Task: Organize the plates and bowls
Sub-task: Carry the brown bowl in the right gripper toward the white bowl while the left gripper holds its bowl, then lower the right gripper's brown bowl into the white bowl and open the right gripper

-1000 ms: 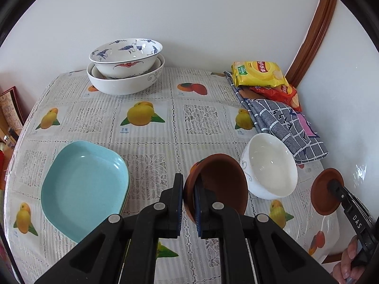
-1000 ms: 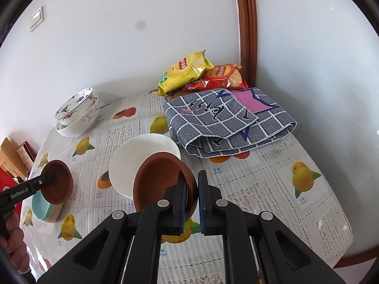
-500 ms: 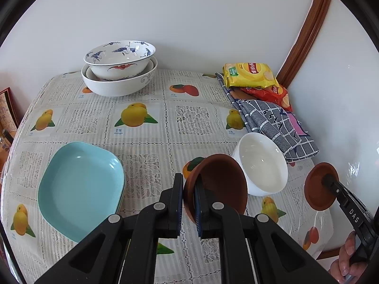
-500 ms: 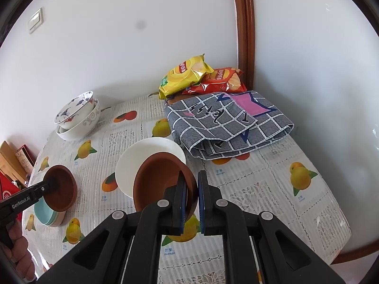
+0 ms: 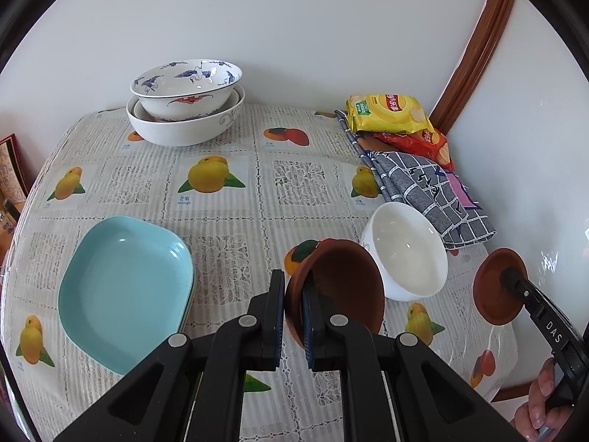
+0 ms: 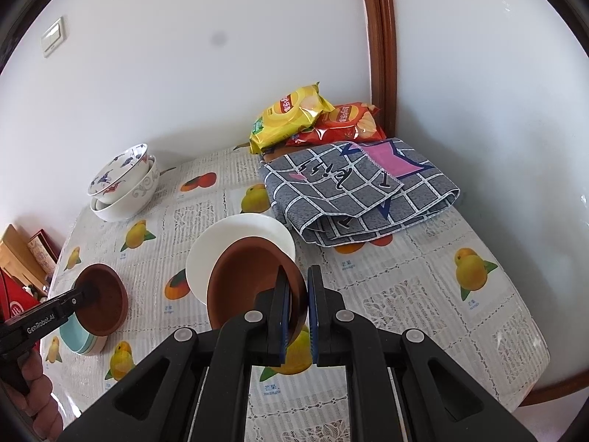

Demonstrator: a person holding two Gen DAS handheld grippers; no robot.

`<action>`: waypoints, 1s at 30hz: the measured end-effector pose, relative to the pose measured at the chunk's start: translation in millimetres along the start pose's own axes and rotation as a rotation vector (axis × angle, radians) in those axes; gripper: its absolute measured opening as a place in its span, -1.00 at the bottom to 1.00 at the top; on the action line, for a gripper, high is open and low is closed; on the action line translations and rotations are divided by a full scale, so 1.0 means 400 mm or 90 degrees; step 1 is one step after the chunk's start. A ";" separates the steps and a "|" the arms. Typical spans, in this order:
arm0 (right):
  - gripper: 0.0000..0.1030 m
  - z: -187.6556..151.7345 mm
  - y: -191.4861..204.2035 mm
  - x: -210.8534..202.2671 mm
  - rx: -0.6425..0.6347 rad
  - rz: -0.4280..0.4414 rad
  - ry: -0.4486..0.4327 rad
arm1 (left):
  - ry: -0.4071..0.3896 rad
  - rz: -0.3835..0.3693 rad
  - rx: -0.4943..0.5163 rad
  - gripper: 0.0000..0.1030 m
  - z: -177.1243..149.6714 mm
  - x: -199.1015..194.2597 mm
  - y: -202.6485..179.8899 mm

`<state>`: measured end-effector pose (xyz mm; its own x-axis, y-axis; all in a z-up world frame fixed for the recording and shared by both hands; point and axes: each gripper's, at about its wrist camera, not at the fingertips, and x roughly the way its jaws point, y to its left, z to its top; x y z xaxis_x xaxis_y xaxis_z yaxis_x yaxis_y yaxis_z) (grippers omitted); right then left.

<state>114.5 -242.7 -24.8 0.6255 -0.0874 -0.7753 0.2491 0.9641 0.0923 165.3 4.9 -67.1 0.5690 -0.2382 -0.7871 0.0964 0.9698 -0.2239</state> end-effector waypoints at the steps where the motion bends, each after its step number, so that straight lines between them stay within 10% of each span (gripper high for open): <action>1: -0.82 -0.001 0.000 0.001 0.001 0.003 0.001 | 0.000 0.000 0.000 -0.83 0.000 -0.001 0.000; 30: -0.82 0.006 0.000 0.058 0.000 0.023 0.018 | 0.007 0.002 -0.001 -0.83 0.015 0.019 -0.019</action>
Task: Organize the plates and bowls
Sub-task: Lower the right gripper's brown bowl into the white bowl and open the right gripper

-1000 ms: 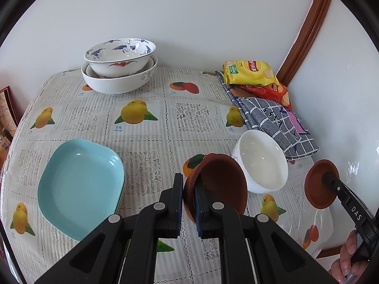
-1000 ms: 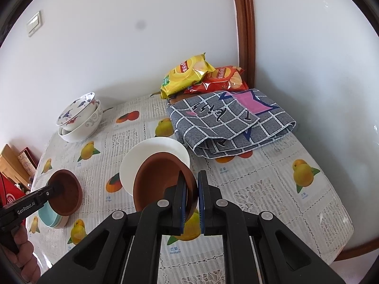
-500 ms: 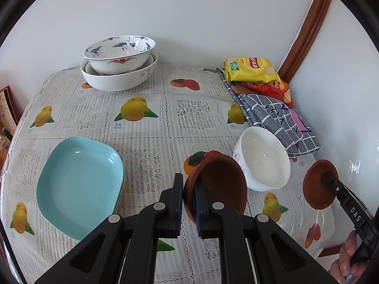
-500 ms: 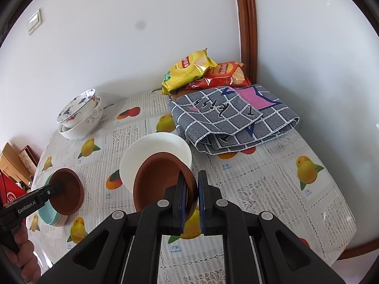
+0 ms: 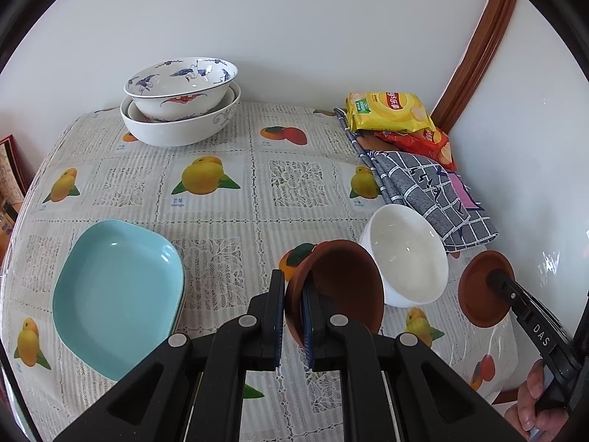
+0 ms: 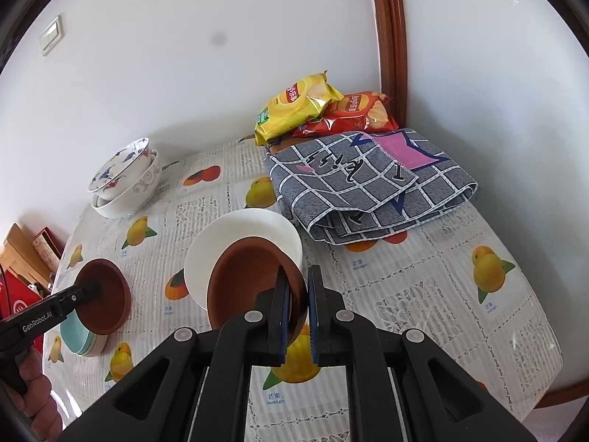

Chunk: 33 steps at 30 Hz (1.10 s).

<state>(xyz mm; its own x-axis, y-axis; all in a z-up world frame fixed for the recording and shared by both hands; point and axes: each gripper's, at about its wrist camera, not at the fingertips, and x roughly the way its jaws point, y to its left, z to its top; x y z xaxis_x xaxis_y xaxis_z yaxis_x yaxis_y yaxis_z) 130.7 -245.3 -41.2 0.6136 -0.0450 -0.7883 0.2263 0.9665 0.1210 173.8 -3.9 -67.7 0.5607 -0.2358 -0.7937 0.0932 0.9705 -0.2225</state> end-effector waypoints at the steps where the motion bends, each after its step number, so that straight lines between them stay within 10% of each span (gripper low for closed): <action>1: -0.82 0.002 0.001 0.004 -0.001 0.002 0.001 | 0.001 -0.001 -0.001 -0.83 0.001 0.002 -0.002; 33: -0.82 0.061 0.015 0.119 -0.019 0.012 0.029 | 0.010 0.011 -0.008 -0.83 0.063 0.043 -0.026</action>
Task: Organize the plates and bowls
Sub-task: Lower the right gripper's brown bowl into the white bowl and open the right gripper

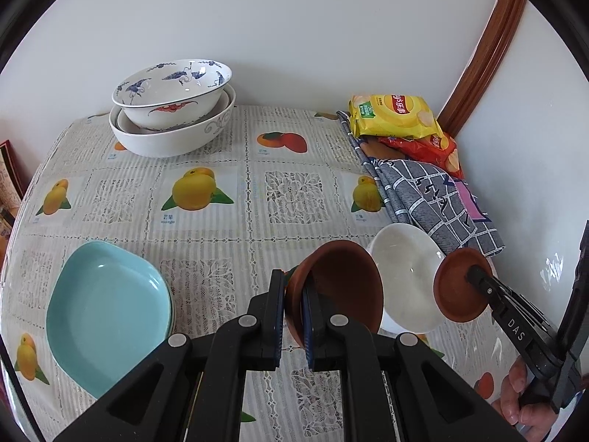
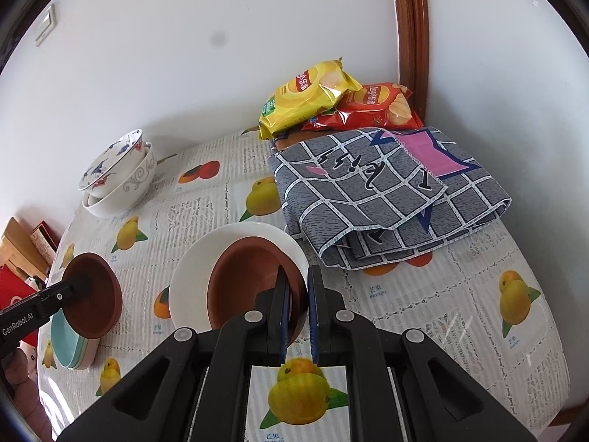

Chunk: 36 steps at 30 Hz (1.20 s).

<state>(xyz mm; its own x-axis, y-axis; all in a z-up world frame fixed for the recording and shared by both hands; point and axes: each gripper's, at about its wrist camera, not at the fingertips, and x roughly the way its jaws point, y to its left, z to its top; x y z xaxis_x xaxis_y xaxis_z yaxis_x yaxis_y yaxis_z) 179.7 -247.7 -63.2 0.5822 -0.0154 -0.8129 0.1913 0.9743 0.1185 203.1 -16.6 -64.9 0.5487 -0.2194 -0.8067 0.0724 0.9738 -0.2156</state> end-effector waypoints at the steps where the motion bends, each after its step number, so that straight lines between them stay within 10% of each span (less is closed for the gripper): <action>1: -0.82 0.000 0.002 0.005 -0.001 0.000 0.002 | 0.001 -0.001 0.001 -0.83 0.002 0.002 0.000; 36: -0.82 -0.007 0.044 0.118 -0.027 0.010 0.053 | 0.021 0.010 -0.022 -0.82 0.027 0.074 0.035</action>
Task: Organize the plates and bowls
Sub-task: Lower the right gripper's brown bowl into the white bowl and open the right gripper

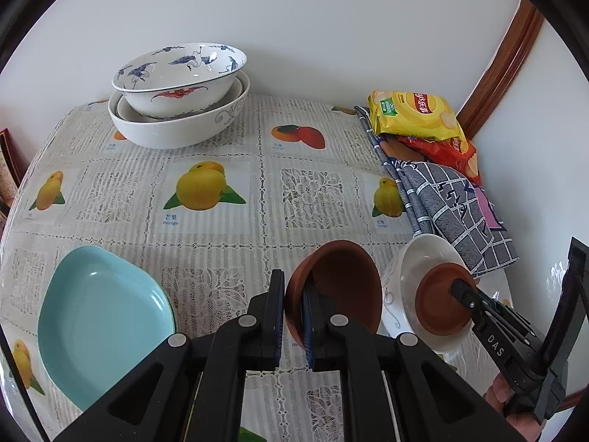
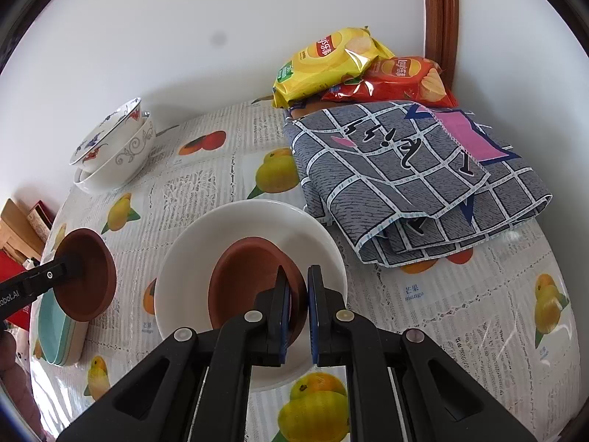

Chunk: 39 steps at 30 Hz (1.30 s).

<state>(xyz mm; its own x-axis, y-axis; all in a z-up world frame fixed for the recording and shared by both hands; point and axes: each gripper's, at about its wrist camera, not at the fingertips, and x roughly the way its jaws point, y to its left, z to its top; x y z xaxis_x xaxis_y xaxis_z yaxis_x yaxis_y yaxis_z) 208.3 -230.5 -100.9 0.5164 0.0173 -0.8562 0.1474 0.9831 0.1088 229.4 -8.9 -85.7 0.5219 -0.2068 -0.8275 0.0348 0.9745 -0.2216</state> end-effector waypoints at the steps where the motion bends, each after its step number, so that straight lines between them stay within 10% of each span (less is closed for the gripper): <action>1: -0.82 -0.001 0.003 0.004 -0.004 -0.002 0.002 | 0.001 0.000 0.001 -0.82 0.000 0.002 -0.001; 39: -0.61 0.002 0.092 0.089 -0.142 -0.083 0.061 | 0.033 -0.030 -0.008 -0.82 -0.002 0.047 -0.001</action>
<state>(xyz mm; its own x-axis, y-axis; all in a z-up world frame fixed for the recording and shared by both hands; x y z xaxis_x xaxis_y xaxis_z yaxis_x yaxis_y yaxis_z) 232.8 -194.0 -126.8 0.4215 -0.1045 -0.9008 0.0122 0.9939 -0.1096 238.6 -13.4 -101.7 0.4745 -0.2563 -0.8421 0.0471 0.9627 -0.2664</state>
